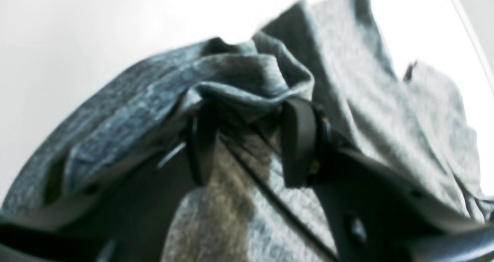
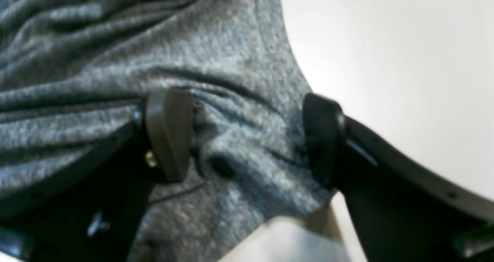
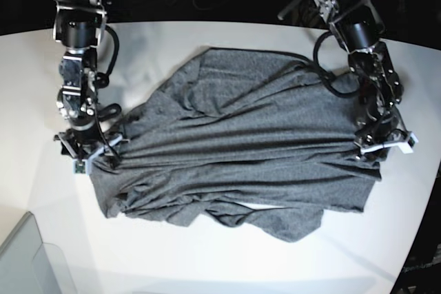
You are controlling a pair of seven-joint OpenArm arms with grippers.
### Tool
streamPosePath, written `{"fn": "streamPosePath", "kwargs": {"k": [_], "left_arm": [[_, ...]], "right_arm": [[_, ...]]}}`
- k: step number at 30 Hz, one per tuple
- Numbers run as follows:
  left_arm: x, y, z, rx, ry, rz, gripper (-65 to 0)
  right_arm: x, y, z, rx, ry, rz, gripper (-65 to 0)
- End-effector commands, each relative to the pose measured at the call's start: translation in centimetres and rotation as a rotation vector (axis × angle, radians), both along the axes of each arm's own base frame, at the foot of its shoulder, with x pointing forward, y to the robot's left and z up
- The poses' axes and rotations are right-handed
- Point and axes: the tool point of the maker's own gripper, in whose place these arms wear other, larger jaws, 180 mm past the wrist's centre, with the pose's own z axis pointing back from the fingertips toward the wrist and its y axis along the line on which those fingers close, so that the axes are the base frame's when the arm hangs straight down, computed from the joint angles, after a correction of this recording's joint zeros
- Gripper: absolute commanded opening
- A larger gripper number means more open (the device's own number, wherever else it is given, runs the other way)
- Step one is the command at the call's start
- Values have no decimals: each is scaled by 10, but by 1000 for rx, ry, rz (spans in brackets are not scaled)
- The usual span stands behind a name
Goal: Layout the t-shirt on the table in an organized manner, then fold the t-shirt properly
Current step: 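Release the shirt and lift both grippers off the fabric, then lower the left gripper onto the collar area and grasp the fabric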
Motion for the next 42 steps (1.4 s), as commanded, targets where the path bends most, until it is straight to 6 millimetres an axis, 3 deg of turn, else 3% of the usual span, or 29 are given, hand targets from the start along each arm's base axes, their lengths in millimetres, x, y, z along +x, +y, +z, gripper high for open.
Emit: {"fn": "streamPosePath", "kwargs": {"k": [1, 5, 10, 13, 18, 22, 25, 33, 38, 42], "left_arm": [[-2, 2, -4, -18, 44, 7, -377], [3, 4, 7, -9, 13, 11, -378], [10, 1, 26, -7, -25, 0, -378], [17, -1, 54, -28, -82, -18, -378], [21, -8, 98, -85, -204, -52, -378], [10, -23, 121, -115, -253, -105, -378], [-8, -41, 121, -127, -239, -144, -376], [-69, -130, 91, -95, -90, -402, -375], [-105, -140, 79, -68, -13, -467, -375], [-127, -136, 65, -54, 61, -491, -374]], "right_arm": [[4, -17, 4, -53, 33, -19, -202], [17, -20, 36, -79, -51, -14, -202], [-8, -12, 80, -146, -174, 19, -202], [-34, 10, 93, -134, -193, 33, -202], [-83, 58, 83, -53, -112, 48, -202], [-112, 101, 66, -14, -39, 141, -202], [-118, 109, 61, -6, -20, 161, -202], [-119, 108, 59, -9, -16, 161, -202], [-123, 108, 56, -5, -5, 160, -202], [-131, 111, 52, 0, 11, 166, -202]]}}
